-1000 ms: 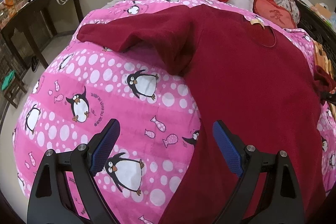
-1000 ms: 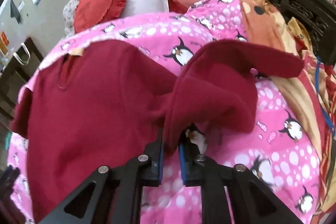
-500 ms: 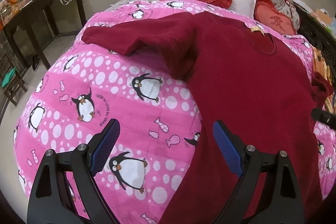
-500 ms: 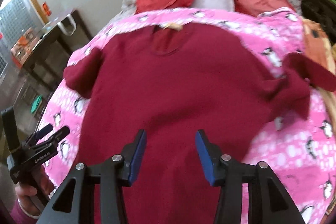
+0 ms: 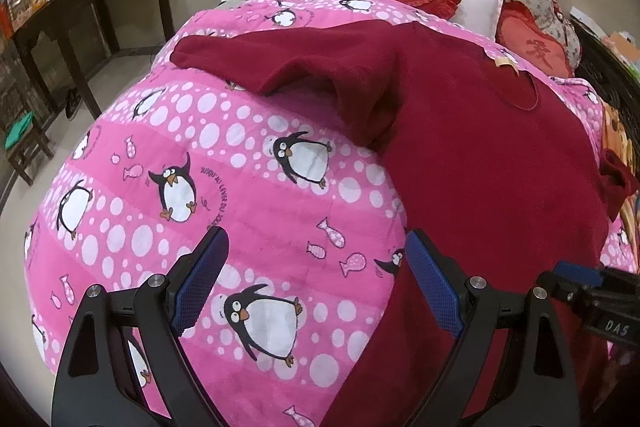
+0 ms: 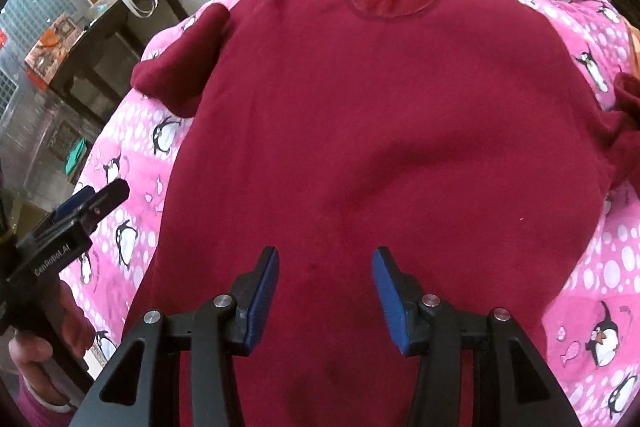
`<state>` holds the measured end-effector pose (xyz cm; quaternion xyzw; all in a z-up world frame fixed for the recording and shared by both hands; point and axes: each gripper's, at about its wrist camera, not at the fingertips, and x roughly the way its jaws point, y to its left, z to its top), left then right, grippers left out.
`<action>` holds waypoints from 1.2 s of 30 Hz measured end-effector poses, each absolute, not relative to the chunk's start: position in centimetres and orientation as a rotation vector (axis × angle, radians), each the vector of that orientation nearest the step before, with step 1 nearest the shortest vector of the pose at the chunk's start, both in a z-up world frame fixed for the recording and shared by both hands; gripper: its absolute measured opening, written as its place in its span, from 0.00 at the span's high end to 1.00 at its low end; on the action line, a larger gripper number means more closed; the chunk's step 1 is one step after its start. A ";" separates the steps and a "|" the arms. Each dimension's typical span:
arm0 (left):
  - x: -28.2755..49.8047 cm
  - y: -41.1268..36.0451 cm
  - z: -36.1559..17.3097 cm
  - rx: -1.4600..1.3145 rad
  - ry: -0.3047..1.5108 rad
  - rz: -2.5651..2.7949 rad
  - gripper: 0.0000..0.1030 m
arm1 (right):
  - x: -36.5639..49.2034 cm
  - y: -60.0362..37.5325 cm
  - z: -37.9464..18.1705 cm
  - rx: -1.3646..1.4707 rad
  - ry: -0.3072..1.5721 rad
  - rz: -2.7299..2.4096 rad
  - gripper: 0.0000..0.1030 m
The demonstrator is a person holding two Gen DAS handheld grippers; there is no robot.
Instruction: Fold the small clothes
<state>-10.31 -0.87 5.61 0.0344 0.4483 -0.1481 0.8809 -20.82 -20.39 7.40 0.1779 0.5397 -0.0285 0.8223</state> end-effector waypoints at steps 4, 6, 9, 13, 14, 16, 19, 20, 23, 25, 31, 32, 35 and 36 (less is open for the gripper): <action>-10.1 -0.7 5.5 0.075 0.936 -0.309 0.13 | -21.5 -20.3 6.8 0.383 1.178 -0.054 0.55; -10.1 -0.7 5.5 0.078 0.934 -0.307 0.13 | -22.4 -20.6 8.4 0.355 1.157 -0.045 0.55; -9.9 -0.5 5.6 0.070 0.936 -0.306 0.13 | -23.4 -21.5 11.1 0.329 1.122 -0.055 0.55; -10.1 -0.3 6.0 0.050 0.928 -0.308 0.13 | -25.8 -23.6 15.2 0.317 1.073 -0.091 0.54; -10.1 -0.3 6.0 0.048 0.927 -0.310 0.13 | -26.4 -24.0 16.0 0.308 1.064 -0.108 0.53; -10.3 -0.4 6.2 0.048 0.926 -0.315 0.13 | -27.9 -25.3 17.5 0.309 1.043 -0.148 0.49; -10.6 -0.8 6.4 0.066 0.920 -0.321 0.12 | -29.6 -26.7 18.2 0.349 1.020 -0.178 0.37; -10.7 -1.0 6.5 0.073 0.918 -0.323 0.12 | -30.0 -27.0 18.0 0.367 1.017 -0.178 0.37; -10.7 -1.1 6.8 0.083 0.914 -0.326 0.13 | -29.9 -27.3 16.9 0.401 1.032 -0.173 0.37; -10.5 -1.0 7.1 0.080 0.912 -0.320 0.12 | -29.5 -26.9 16.1 0.403 1.030 -0.160 0.37; -8.6 0.2 7.5 0.038 0.930 -0.296 0.13 | -23.9 -24.7 12.7 0.414 1.020 -0.062 0.37; -8.3 0.2 7.5 0.035 0.931 -0.293 0.12 | -22.8 -24.3 12.0 0.412 1.028 -0.052 0.37; -7.4 0.2 7.6 0.056 0.922 -0.275 0.13 | -19.4 -22.8 9.7 0.400 1.070 -0.014 0.37; -7.0 0.2 7.5 0.066 0.919 -0.267 0.13 | -18.3 -22.2 9.0 0.394 1.089 0.003 0.37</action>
